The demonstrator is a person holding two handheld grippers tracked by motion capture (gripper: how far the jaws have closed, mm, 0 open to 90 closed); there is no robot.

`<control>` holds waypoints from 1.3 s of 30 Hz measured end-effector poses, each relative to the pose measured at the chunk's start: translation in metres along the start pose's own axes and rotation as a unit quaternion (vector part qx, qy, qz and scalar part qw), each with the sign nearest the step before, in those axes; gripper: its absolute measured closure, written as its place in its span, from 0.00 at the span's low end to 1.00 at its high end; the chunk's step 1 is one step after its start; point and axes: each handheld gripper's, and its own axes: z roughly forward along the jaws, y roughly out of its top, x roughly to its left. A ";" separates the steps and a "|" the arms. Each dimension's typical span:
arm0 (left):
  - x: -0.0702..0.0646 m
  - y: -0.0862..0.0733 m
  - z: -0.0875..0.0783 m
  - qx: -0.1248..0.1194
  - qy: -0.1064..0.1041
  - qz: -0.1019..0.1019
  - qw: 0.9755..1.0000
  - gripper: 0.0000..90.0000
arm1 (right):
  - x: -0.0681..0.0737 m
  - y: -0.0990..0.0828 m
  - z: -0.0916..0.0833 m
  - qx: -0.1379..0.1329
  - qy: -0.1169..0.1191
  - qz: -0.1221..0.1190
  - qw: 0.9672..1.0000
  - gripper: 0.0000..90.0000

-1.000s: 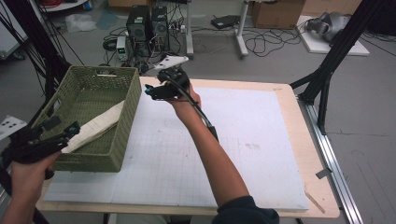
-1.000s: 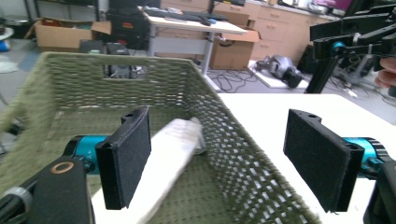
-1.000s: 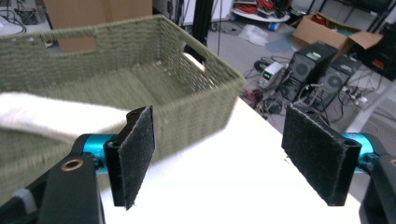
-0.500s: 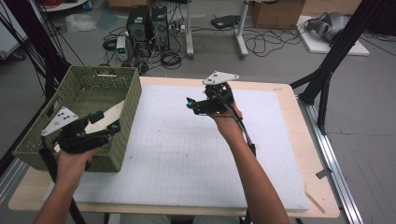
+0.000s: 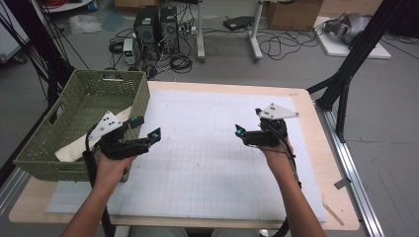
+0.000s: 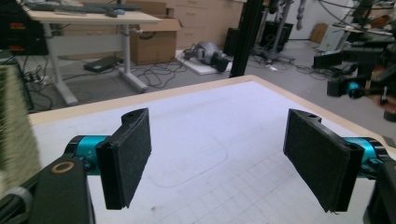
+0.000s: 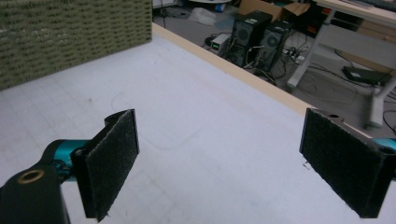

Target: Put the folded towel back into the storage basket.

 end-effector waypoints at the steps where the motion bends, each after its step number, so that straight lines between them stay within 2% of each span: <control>1: -0.003 0.001 0.003 0.001 -0.004 0.002 1.000 0.26 | 0.000 -0.005 -0.004 0.001 -0.001 0.005 1.000 0.12; 5: -0.010 0.000 0.015 0.005 -0.013 0.005 1.000 0.26 | -0.004 -0.029 -0.022 0.002 -0.015 0.015 1.000 0.12; 9: -0.019 -0.008 0.026 0.013 -0.021 0.009 1.000 0.26 | -0.006 -0.052 -0.036 0.010 -0.029 0.021 0.999 0.12; 15: -0.031 -0.032 0.037 0.027 -0.036 0.013 0.999 0.27 | -0.005 -0.079 -0.049 0.020 -0.046 0.025 0.998 0.12; 19: -0.036 -0.051 0.040 0.041 -0.038 0.016 0.998 0.27 | -0.001 -0.093 -0.054 0.025 -0.045 0.029 0.998 0.12; 22: -0.037 -0.064 0.040 0.050 -0.036 0.016 0.998 0.27 | 0.000 -0.093 -0.055 0.028 -0.047 0.025 0.998 0.12; 24: -0.036 -0.069 0.040 0.055 -0.035 0.019 0.998 0.27 | 0.001 -0.094 -0.058 0.020 -0.047 0.033 0.998 0.12; 30: -0.035 -0.075 0.040 0.058 -0.034 0.018 0.998 0.27 | 0.002 -0.103 -0.060 0.031 -0.050 0.038 0.998 0.12; 34: -0.035 -0.077 0.042 0.062 -0.033 0.020 0.997 0.27 | -0.001 -0.106 -0.060 0.026 -0.048 0.050 0.997 0.12; 39: -0.034 -0.078 0.043 0.065 -0.032 0.018 0.997 0.27 | 0.000 -0.106 -0.059 0.026 -0.046 0.048 0.997 0.12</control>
